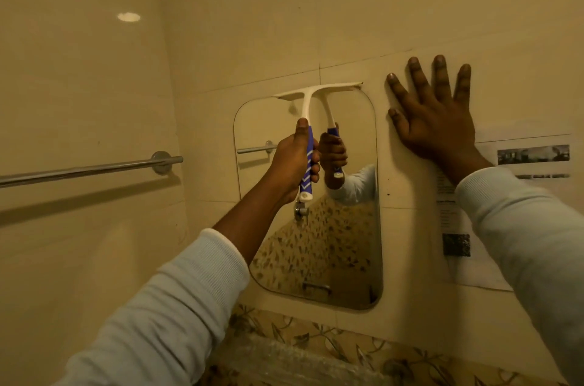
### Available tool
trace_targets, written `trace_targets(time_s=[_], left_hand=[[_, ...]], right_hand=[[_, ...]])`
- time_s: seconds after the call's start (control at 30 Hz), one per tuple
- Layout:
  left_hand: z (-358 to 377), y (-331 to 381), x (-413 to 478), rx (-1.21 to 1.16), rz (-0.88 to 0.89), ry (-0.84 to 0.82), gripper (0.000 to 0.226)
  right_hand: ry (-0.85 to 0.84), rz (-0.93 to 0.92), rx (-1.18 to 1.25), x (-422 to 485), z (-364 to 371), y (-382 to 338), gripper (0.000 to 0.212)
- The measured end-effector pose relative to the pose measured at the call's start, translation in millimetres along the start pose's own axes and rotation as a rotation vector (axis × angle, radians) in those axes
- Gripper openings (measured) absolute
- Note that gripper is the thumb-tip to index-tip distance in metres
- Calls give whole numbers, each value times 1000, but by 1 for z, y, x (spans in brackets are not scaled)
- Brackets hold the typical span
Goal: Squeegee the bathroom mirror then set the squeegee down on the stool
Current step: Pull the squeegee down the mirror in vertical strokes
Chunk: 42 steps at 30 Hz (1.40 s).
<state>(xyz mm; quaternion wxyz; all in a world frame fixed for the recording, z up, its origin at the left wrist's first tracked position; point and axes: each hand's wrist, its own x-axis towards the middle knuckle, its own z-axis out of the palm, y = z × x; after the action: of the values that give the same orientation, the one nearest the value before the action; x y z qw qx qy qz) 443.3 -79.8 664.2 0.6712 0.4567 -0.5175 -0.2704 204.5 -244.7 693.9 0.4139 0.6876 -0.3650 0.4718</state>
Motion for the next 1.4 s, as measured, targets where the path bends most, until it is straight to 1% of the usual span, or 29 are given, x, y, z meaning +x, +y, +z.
trace_targets(time_s=[0.2,0.53,0.67,0.97,1.4], left_hand=[[4,-17,7,-89,-51,11,55],[8,-37,16,-131,-24,20,56],[6,-50,12,-81,1,22,55],[0,-93,-17,-1,-23,-4,48],[-5,-150,-50,-17,-112,-26,53]], right_hand=[[5,2,-5,0,2,1,70],[18,0,-20,1,5,2,70],[19,1,-26,0,4,3,70],[34,-5,-13,1,5,3,70],[21,-2,5,0,3,1,69]])
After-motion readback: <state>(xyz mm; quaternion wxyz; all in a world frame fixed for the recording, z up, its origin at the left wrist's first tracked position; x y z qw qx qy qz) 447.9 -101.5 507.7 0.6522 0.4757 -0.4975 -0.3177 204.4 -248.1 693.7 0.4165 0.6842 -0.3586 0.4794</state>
